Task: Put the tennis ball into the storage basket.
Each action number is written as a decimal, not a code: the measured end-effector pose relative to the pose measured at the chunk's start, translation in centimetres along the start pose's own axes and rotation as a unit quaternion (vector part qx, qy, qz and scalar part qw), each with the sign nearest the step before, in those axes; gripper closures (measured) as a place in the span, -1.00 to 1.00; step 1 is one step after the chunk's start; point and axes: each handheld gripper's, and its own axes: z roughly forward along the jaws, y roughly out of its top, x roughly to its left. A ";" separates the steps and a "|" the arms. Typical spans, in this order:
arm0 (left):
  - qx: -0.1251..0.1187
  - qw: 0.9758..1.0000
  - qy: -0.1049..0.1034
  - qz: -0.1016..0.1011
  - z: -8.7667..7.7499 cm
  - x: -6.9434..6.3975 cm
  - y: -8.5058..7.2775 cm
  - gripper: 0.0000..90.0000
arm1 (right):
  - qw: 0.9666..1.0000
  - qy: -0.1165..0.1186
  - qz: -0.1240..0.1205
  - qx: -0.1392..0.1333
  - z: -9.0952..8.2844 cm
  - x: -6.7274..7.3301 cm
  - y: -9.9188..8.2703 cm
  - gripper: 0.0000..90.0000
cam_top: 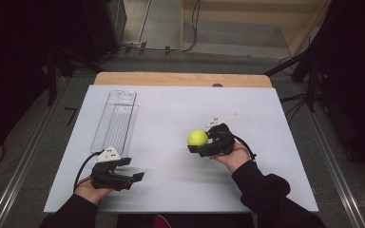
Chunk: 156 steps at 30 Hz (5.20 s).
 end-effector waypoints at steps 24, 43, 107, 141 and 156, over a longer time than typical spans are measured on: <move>-0.002 1.000 -0.002 0.003 0.0 0.0 0.1 -0.55 | 1.000 0.021 -0.015 0.005 1.8 1.1 2.3 -0.48; -0.002 1.000 -0.002 0.003 0.0 0.0 0.1 -0.55 | 1.000 0.026 -0.016 0.007 3.4 1.7 4.5 -0.48; -0.002 1.000 -0.004 0.001 0.0 0.2 0.1 -0.55 | 0.998 0.049 -0.034 0.000 9.6 4.7 13.3 -0.48; 0.000 1.000 -0.008 0.002 0.0 0.3 0.1 -0.55 | 0.998 0.046 -0.046 -0.010 13.5 7.1 18.1 -0.49; 0.001 1.000 -0.010 0.004 0.0 0.3 0.0 -0.55 | 0.998 0.051 -0.037 -0.014 15.2 7.5 18.8 -0.49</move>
